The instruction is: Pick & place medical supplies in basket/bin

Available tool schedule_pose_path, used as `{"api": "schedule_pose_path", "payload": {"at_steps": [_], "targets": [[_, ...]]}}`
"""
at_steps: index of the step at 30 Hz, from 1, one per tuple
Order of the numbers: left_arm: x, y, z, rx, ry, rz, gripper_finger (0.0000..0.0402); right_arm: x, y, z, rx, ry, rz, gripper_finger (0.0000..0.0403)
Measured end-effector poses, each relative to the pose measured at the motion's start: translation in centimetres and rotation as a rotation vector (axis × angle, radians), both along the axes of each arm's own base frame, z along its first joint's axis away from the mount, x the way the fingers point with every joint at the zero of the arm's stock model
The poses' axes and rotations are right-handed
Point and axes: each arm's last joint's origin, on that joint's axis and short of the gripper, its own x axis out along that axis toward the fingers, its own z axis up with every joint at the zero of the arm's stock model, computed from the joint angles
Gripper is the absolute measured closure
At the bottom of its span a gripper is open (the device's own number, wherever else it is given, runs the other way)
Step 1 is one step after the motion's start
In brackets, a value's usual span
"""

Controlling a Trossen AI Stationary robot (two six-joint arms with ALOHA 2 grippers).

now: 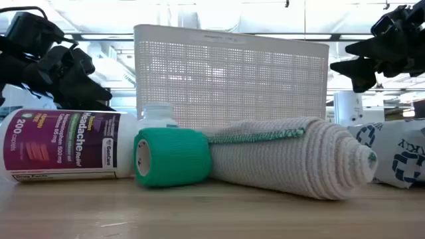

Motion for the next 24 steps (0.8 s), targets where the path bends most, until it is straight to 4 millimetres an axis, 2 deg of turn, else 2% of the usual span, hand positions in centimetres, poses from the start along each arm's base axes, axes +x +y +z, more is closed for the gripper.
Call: {"api": "schedule_pose_path", "payload": {"at_steps": [24], "targets": [[0.0, 0.0, 0.0, 0.0, 0.0, 0.0, 0.0121, 0.0, 0.0, 0.01, 0.0, 0.0, 0.0, 0.0158]]}}
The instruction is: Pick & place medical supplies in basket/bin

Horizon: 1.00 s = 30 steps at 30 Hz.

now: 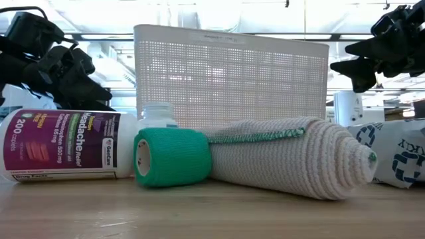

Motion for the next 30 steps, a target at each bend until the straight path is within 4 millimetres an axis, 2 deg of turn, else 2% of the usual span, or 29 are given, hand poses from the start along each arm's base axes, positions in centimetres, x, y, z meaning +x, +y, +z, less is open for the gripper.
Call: {"api": "schedule_pose_path", "payload": {"at_steps": [13, 25, 27, 30], "targets": [[0.0, 0.0, 0.0, 0.0, 0.0, 0.0, 0.0121, 0.0, 0.0, -0.01, 0.0, 0.0, 0.0, 0.0147], [0.0, 0.0, 0.0, 0.0, 0.0, 0.0, 0.0121, 0.0, -0.03, 0.18, -0.02, -0.019, -0.01, 0.0156], [0.0, 0.0, 0.0, 0.0, 0.0, 0.0, 0.0121, -0.01, -0.08, 0.48, 0.106, -0.053, -0.023, 0.0156], [0.0, 0.0, 0.0, 0.0, 0.0, 0.0, 0.0121, -0.02, -0.08, 0.66, 0.427, -0.081, -0.012, 0.0157]]}}
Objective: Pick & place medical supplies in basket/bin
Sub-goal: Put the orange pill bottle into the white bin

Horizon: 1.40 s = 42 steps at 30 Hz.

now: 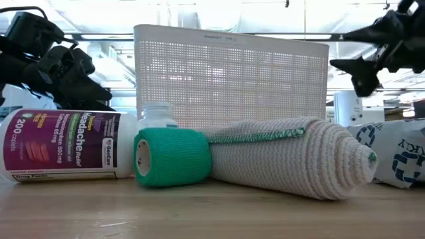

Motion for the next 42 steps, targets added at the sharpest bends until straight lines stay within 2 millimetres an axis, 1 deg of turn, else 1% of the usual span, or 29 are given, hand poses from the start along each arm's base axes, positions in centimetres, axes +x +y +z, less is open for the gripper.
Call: {"api": "schedule_pose_path", "payload": {"at_steps": [4, 6, 8, 10, 14, 16, 18, 20, 23, 25, 26, 28, 32, 34, 37, 40, 42], "targets": [[0.0, 0.0, 0.0, 0.0, 0.0, 0.0, 0.0121, 0.0, 0.0, 0.1, 0.365, -0.028, 0.023, 0.0158], [0.0, 0.0, 0.0, 0.0, 0.0, 0.0, 0.0121, 0.0, 0.0, 0.1, 0.504, -0.029, 0.033, 0.0158], [0.0, 0.0, 0.0, 0.0, 0.0, 0.0, 0.0121, 0.0, 0.2, 0.1, 0.541, -0.022, 0.07, 0.0158], [0.0, 0.0, 0.0, 0.0, 0.0, 0.0, 0.0121, 0.0, 0.6, 0.1, 0.558, 0.01, 0.182, 0.0158], [0.0, 0.0, 0.0, 0.0, 0.0, 0.0, 0.0121, 0.0, 1.6, -0.5, 0.698, 0.156, 0.392, 0.0159], [0.0, 0.0, 0.0, 0.0, 0.0, 0.0, 0.0121, 0.0, 2.1, -0.7, 0.781, 0.217, 0.44, 0.0159], [0.0, 0.0, 0.0, 0.0, 0.0, 0.0, 0.0121, 0.1, 2.4, -0.6, 0.842, 0.262, 0.424, 0.0159], [0.0, 0.0, 0.0, 0.0, 0.0, 0.0, 0.0121, 0.2, 2.7, 0.5, 0.853, 0.239, 0.348, 0.0159], [0.0, 0.0, 0.0, 0.0, 0.0, 0.0, 0.0121, 0.7, 3.0, 3.8, 0.787, 0.149, 0.208, 0.0162], [0.0, 0.0, 0.0, 0.0, 0.0, 0.0, 0.0121, 1.3, 3.3, 5.9, 0.734, 0.165, 0.111, 0.0165], [0.0, 0.0, 0.0, 0.0, 0.0, 0.0, 0.0121, 1.7, 3.6, 6.6, 0.713, 0.206, 0.069, 0.0166], [0.0, 0.0, 0.0, 0.0, 0.0, 0.0, 0.0121, 2.5, 4.3, 7.6, 0.707, 0.363, -0.01, 0.0168], [0.0, 0.0, 0.0, 0.0, 0.0, 0.0, 0.0121, 3.8, 6.2, 7.8, 0.735, 0.813, -0.169, 0.017], [0.0, 0.0, 0.0, 0.0, 0.0, 0.0, 0.0121, 4.5, 7.1, 8.1, 0.702, 0.993, -0.258, 0.017], [0.0, 0.0, 0.0, 0.0, 0.0, 0.001, 0.0121, 6.0, 8.6, 8.6, 0.612, 1.152, -0.355, 0.017], [0.0, 0.0, 0.0, 0.0, 0.0, 0.0, 0.0121, 7.8, 9.9, 9.1, 0.56, 1.249, -0.335, 0.017], [0.0, 0.0, 0.0, 0.0, 0.0, 0.0, 0.0121, 8.3, 10.4, 9.0, 0.547, 1.338, -0.345, 0.017]]}}
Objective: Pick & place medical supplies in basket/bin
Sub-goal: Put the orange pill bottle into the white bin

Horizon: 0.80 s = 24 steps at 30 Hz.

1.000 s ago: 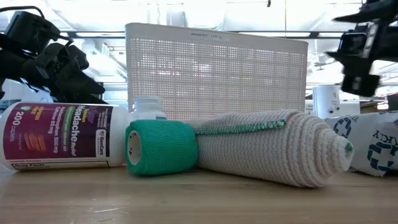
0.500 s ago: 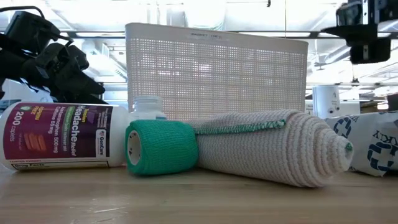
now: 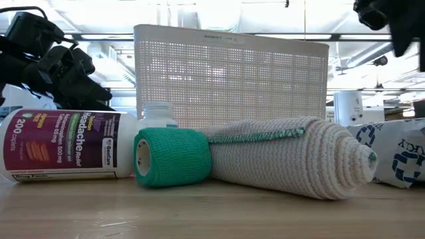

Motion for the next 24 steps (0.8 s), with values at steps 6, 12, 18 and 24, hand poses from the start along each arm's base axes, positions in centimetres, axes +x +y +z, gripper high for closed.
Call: {"api": "schedule_pose_path", "payload": {"at_steps": [6, 12, 18, 24], "targets": [[0.0, 0.0, 0.0, 0.0, 0.0, 0.0, 0.0121, 0.7, 0.8, -1.9, 0.018, 0.25, -0.028, 0.017], [0.0, 0.0, 0.0, 0.0, 0.0, 0.0, 0.0121, 0.8, 0.9, -4.8, 0.021, 0.3, 0.022, 0.017], [0.0, 0.0, 0.0, 0.0, 0.0, 0.0, 0.0121, 0.2, 0.5, -7.0, 0.008, 0.319, 0.083, 0.017], [0.0, 0.0, 0.0, 0.0, 0.0, 0.0, 0.0121, -0.8, -0.1, -7.6, 0.001, 0.331, 0.095, 0.017]]}}
